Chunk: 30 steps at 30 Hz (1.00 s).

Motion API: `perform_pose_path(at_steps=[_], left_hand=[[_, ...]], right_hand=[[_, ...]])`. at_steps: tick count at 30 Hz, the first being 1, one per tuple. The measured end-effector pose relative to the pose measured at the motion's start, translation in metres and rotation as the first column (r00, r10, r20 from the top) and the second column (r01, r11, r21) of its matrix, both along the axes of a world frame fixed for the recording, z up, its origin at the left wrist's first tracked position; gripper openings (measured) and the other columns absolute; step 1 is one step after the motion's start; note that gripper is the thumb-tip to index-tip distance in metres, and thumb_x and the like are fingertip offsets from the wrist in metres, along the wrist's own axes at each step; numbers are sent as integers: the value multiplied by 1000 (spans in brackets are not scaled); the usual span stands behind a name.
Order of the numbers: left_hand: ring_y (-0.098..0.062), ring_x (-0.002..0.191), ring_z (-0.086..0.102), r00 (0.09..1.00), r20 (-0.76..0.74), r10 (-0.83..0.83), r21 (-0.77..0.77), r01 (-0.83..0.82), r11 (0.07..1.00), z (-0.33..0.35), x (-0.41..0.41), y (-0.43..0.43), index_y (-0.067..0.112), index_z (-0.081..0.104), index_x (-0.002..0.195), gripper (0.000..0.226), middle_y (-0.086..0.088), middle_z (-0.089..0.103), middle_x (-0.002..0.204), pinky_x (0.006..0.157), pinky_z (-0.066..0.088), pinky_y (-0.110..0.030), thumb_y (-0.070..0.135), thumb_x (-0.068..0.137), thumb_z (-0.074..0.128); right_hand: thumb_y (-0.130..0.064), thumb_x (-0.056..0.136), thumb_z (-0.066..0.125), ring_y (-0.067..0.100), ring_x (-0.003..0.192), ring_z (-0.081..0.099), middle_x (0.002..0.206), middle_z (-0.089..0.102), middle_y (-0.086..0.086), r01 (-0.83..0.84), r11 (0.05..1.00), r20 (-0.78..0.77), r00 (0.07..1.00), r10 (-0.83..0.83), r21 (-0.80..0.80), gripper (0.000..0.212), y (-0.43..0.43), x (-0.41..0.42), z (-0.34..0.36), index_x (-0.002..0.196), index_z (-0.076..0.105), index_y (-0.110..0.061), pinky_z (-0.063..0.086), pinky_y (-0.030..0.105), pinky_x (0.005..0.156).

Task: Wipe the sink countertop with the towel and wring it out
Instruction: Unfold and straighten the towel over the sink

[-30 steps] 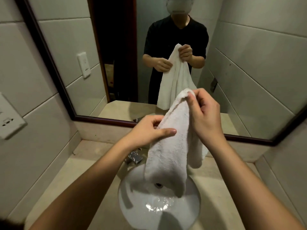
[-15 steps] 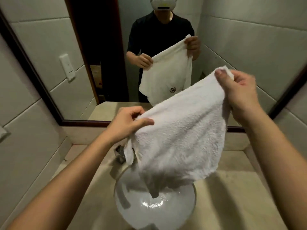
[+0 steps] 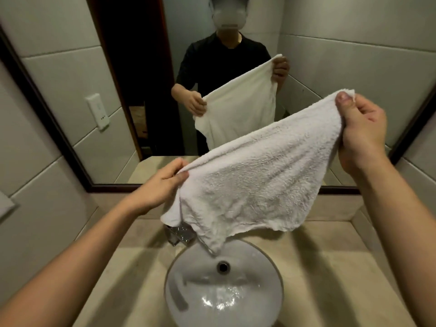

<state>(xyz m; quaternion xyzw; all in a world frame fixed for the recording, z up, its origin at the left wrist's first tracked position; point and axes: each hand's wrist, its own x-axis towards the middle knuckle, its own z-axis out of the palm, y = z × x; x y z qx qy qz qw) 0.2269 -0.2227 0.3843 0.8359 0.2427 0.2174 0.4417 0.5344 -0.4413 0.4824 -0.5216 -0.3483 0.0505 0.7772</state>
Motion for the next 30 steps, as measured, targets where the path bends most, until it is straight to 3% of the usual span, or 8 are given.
perform_pose_path(at_steps=[3,6,11,15,18,20,25,30], left_hand=[[11,95,55,989,104,105,332,-134,934,-15,5,-9,28,55,114,16,31,58,98,81,44,-17,39,107,45],[14,106,54,996,88,7,550,-55,834,-11,-1,6,26,62,123,32,33,57,111,88,40,-8,47,100,55],[-10,84,62,999,-34,-7,618,27,786,-9,-16,22,16,74,109,41,5,68,93,74,49,-33,48,97,52],[-23,84,74,980,101,173,654,-196,731,-19,-22,14,15,77,114,47,-1,80,96,70,56,-35,45,99,44],[-4,95,71,941,248,231,593,-336,732,-18,-22,9,18,78,116,34,26,75,107,78,53,-23,34,100,53],[12,78,61,930,280,237,533,-356,768,-12,-19,8,23,75,97,19,40,65,82,69,40,-9,25,102,57],[7,62,55,983,144,118,501,-175,847,21,-21,16,39,62,75,22,29,63,69,58,35,-12,37,96,68],[3,54,48,999,-23,23,524,-7,852,43,-30,25,31,63,68,31,24,55,57,52,30,-14,56,85,68]], right_hand=[[-20,105,59,2,57,42,57,53,-17,21,1000,-12,1000,-21,21,31,2,1,5,74,58,-18,37,22,56],[-21,102,62,1,53,38,53,48,-19,45,999,-5,999,-45,18,36,4,3,12,68,53,-20,33,23,53],[-24,102,64,3,53,37,53,47,-18,42,999,10,999,-42,12,38,8,5,11,66,51,-21,32,23,52],[-29,101,64,4,56,33,56,43,-17,67,998,23,997,-67,9,38,6,10,2,67,49,-22,28,27,54],[-30,101,64,5,59,36,60,46,-14,85,996,21,996,-85,-10,36,4,18,-6,68,53,-22,30,26,55],[-33,99,66,8,64,40,67,50,-8,100,994,13,995,-100,-33,33,1,26,-10,68,59,-22,33,29,58],[-23,104,61,1,58,44,58,55,-17,69,997,-62,996,-71,-30,31,0,39,-20,73,60,-21,38,20,57],[-21,105,59,3,65,55,66,66,-15,-9,996,-90,996,1,-86,35,0,53,-31,72,73,-23,47,20,65]])
